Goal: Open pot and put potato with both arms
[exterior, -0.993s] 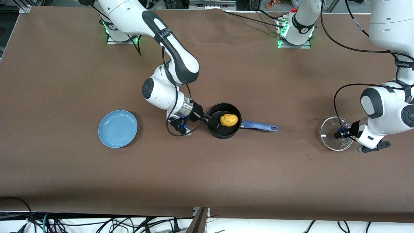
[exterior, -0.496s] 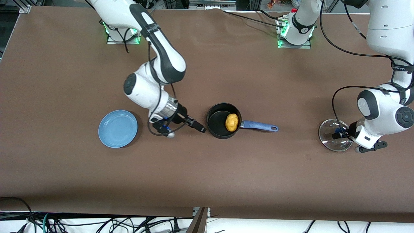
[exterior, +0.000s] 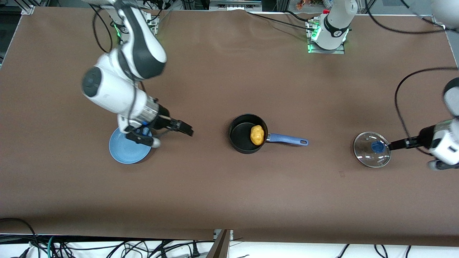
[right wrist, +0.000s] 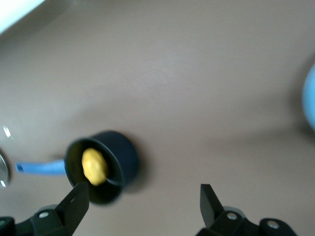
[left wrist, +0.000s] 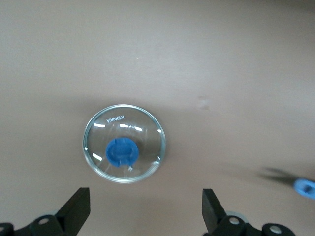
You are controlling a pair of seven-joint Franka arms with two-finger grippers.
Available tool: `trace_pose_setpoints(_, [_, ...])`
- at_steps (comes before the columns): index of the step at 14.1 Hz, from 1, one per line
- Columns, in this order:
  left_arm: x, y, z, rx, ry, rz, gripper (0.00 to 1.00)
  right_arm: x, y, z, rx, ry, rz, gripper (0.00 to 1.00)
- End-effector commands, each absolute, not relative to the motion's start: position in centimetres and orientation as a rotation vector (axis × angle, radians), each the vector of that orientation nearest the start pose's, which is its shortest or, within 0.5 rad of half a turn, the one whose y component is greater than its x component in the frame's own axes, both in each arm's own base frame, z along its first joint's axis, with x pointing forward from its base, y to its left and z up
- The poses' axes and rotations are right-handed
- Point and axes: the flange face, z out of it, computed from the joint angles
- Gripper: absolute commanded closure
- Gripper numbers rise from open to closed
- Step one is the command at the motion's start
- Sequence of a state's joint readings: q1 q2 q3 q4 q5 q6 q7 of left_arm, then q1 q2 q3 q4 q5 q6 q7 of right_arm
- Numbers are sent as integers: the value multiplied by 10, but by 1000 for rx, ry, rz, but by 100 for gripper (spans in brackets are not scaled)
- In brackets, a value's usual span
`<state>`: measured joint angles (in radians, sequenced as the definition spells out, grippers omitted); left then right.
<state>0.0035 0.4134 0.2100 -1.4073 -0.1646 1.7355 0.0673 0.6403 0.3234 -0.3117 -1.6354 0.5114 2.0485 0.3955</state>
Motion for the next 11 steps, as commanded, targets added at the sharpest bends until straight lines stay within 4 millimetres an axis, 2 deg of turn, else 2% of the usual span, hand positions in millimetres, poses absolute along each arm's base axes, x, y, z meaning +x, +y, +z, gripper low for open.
trace_pose_setpoints(1, [642, 96, 531, -3227, -328, 84, 0, 589, 191, 511, -2783, 188, 65, 0])
trace_pose_setpoints(2, [629, 93, 550, -3216, -402, 110, 0, 578, 168, 538, -2831, 119, 40, 0])
trace_pose_setpoints(3, [620, 79, 563, -3213, -416, 149, 0, 570, 140, 557, -2873, 90, 39, 0])
trace_pose_setpoints(5, [611, 51, 583, -3182, -383, 133, 0, 550, 109, 587, -2945, -13, 45, 0])
trace_pose_setpoints(7, [606, 30, 587, -3104, -332, 159, 0, 540, 74, 610, -3016, -92, 54, 0])
trace_pose_setpoints(9, [605, 17, 590, -3104, -285, 156, 0, 543, 48, 649, -3094, -154, 24, 0])
trace_pose_setpoints(11, [605, 9, 593, -3108, -266, 152, 0, 546, 40, 651, -3102, -181, 27, 0])
